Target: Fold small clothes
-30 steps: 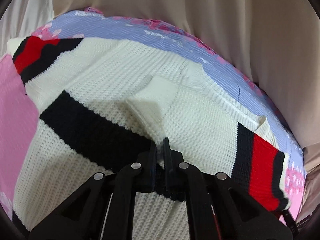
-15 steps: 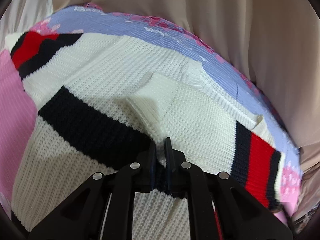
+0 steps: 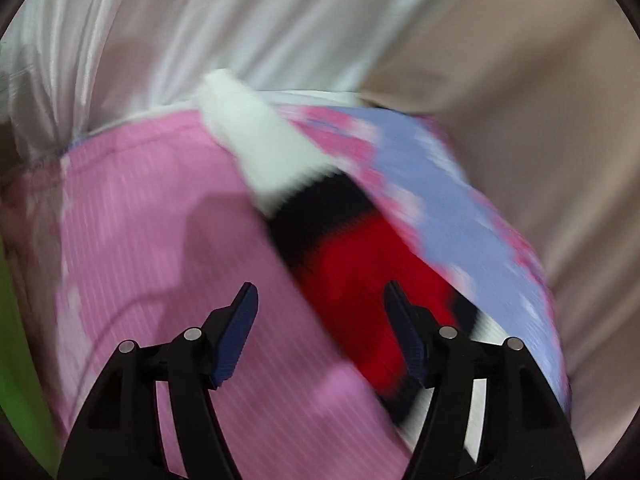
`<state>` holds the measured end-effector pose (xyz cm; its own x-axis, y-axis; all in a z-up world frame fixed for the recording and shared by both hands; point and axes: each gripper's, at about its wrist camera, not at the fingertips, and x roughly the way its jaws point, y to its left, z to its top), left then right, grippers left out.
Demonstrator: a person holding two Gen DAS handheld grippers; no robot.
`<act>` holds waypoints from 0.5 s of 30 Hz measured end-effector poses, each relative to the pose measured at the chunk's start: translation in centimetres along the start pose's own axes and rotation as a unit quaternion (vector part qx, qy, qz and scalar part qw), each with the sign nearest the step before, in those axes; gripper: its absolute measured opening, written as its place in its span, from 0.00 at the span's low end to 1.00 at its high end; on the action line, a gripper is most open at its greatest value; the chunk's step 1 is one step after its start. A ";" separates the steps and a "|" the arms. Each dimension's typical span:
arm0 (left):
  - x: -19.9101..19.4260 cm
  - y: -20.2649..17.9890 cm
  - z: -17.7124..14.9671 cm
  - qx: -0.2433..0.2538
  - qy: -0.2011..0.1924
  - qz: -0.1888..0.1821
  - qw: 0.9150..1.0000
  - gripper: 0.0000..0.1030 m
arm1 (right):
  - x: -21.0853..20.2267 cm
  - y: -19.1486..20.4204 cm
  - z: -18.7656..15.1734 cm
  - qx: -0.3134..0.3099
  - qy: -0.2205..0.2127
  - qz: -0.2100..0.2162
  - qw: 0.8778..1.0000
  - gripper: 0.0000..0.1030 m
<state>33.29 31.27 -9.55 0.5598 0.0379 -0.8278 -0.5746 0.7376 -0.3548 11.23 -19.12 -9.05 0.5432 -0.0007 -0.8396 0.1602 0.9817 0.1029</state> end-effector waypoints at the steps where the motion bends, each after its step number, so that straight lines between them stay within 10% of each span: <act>1: 1.4 1.0 1.1 -0.011 0.010 0.014 1.000 0.61 | 0.0 0.8 -0.5 -0.008 0.006 0.001 1.000 0.31; 4: 3.0 2.2 2.5 -0.022 0.006 0.017 1.000 0.44 | -0.2 2.9 -1.6 -0.026 0.019 0.006 0.999 0.33; 6: 3.5 1.1 3.2 -0.012 0.028 -0.025 0.999 0.02 | -0.1 3.5 -1.8 -0.029 0.023 0.009 0.999 0.35; 12: -4.0 -7.3 3.9 0.094 -0.061 -0.092 0.989 0.02 | -0.7 4.0 -1.2 -0.023 0.008 0.013 1.000 0.35; 15: -11.4 -15.0 0.0 0.180 -0.094 -0.188 0.961 0.02 | -1.5 2.7 -0.5 -0.002 -0.005 0.017 1.000 0.35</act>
<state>35.51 19.78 5.17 0.8046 -0.1805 -0.5658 -0.0858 0.9074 -0.4115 10.49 -16.34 -7.81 0.5558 0.0305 -0.8307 0.1379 0.9821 0.1284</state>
